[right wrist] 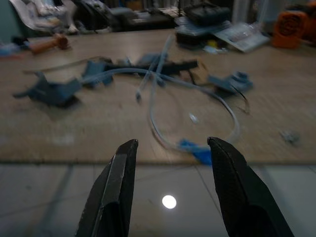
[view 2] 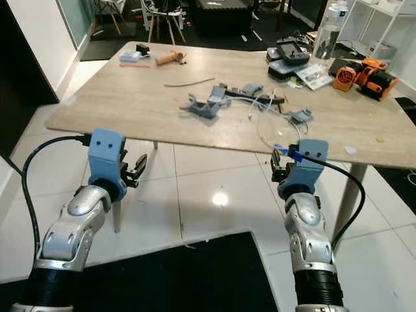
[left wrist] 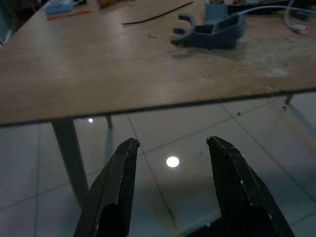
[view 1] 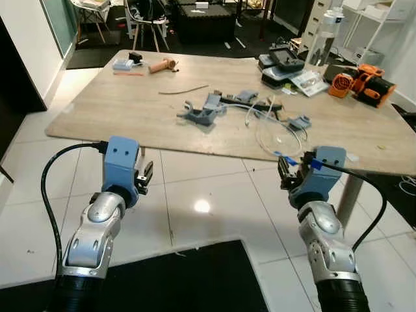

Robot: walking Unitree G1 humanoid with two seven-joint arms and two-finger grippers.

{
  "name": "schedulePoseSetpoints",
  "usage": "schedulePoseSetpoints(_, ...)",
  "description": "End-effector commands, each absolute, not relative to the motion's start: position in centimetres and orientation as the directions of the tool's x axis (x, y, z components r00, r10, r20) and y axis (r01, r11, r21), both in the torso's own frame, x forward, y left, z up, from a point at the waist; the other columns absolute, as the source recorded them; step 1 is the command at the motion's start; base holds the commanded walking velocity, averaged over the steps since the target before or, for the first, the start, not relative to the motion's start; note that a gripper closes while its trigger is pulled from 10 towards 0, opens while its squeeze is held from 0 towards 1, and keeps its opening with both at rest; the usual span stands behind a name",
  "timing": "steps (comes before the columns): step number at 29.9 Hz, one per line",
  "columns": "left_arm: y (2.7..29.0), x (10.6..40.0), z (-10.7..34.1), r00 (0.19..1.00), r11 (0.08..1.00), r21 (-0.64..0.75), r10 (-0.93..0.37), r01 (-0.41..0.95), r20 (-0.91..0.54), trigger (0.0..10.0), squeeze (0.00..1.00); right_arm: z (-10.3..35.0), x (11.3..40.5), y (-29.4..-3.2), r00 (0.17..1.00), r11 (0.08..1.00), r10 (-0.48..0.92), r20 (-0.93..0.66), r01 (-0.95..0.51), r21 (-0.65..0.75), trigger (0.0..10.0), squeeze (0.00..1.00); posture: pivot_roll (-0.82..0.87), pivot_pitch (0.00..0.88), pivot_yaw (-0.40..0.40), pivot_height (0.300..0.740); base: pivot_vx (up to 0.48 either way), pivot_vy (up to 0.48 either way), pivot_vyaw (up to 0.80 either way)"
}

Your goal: Picking trash to rubbish bin

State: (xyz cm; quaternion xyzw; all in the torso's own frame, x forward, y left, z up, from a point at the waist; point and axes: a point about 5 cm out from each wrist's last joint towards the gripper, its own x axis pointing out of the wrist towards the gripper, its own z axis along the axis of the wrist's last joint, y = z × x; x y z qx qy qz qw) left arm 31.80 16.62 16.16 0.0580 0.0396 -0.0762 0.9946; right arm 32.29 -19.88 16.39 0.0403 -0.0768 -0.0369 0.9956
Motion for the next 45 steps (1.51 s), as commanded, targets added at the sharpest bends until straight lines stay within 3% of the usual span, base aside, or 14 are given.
schedulePoseSetpoints(1, 16.5, 31.8, 16.5, 0.984, 0.980, 0.114, -0.156, 0.166, -0.087, 10.0, 0.00, 17.6, 32.3, -20.0, 0.981, 0.996, -0.051, 0.186, 0.037, 0.075, 10.0, 0.00, 0.03, 0.080, 0.033, 0.740, 0.442, 0.000, 0.00)
schedulePoseSetpoints(28, 15.8, 31.5, 16.7, 0.976, 0.970, 0.123, -0.200, 0.210, -0.087, 10.0, 0.00, 17.4, 31.9, -20.9, 0.985, 0.995, -0.067, 0.157, 0.055, 0.080, 10.0, 0.00, 0.03, 0.069, 0.033, 0.740, 0.435, 0.000, 0.00)
schedulePoseSetpoints(45, 15.4, 31.0, 17.4, 0.946, 0.928, 0.186, -0.310, 0.322, -0.093, 10.0, 0.00, 17.0, 31.5, -19.9, 0.993, 0.995, -0.013, 0.114, 0.002, 0.098, 10.0, 0.00, 0.03, 0.111, 0.044, 0.740, 0.000, 0.000, 0.00)
